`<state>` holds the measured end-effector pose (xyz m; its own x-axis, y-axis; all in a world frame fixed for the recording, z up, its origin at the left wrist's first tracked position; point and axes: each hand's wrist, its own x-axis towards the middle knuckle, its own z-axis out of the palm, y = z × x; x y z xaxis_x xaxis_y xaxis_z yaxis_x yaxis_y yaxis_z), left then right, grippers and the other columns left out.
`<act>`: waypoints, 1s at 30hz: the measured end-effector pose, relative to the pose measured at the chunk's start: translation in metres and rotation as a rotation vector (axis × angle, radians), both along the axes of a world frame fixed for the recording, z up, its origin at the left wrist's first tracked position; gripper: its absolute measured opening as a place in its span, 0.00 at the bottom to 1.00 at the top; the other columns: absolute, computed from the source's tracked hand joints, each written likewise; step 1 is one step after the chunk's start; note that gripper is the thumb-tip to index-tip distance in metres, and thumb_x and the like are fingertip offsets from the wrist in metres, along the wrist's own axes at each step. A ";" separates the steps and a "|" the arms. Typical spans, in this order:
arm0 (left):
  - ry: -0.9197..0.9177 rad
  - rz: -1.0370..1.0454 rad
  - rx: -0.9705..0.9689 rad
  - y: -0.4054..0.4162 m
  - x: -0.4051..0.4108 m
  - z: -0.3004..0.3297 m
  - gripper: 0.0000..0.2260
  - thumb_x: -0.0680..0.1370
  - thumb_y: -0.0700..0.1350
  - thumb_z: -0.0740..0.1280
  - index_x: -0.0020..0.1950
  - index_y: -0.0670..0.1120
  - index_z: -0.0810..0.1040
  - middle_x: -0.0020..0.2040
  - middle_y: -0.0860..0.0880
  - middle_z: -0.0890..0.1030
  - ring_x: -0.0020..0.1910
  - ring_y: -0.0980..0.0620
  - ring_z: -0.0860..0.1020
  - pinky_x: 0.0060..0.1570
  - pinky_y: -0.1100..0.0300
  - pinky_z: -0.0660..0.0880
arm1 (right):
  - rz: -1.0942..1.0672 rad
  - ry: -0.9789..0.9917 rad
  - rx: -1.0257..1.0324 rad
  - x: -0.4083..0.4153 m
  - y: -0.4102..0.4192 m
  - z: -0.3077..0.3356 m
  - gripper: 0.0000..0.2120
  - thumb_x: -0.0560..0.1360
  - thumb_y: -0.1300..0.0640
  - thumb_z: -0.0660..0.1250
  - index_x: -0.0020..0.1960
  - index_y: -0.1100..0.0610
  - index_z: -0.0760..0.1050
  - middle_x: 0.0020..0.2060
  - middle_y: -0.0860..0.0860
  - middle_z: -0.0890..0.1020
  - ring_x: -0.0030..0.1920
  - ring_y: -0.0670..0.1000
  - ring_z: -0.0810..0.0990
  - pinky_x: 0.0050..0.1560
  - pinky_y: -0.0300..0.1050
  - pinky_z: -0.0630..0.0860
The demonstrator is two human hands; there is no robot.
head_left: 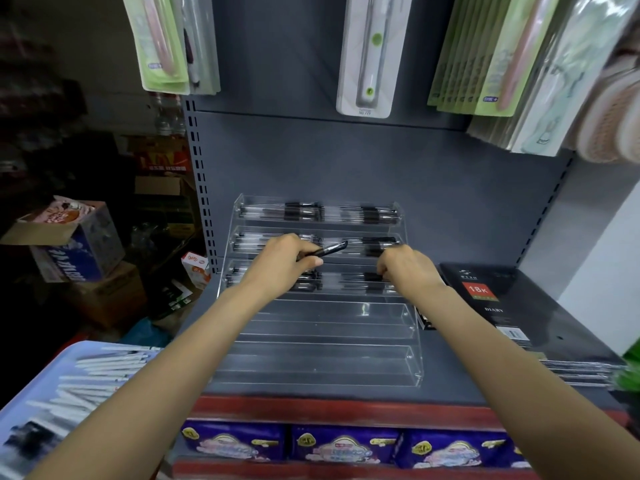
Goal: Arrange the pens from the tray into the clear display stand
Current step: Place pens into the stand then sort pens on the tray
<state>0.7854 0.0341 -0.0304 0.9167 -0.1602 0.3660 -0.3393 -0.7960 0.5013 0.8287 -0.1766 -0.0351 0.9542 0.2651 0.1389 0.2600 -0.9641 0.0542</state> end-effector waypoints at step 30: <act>0.053 0.374 -0.209 0.108 -0.037 -0.062 0.20 0.73 0.44 0.71 0.63 0.40 0.74 0.56 0.43 0.79 0.52 0.49 0.77 0.52 0.64 0.69 | 0.166 0.007 0.633 -0.045 0.086 -0.066 0.06 0.74 0.59 0.69 0.49 0.57 0.83 0.46 0.52 0.85 0.44 0.49 0.81 0.53 0.43 0.77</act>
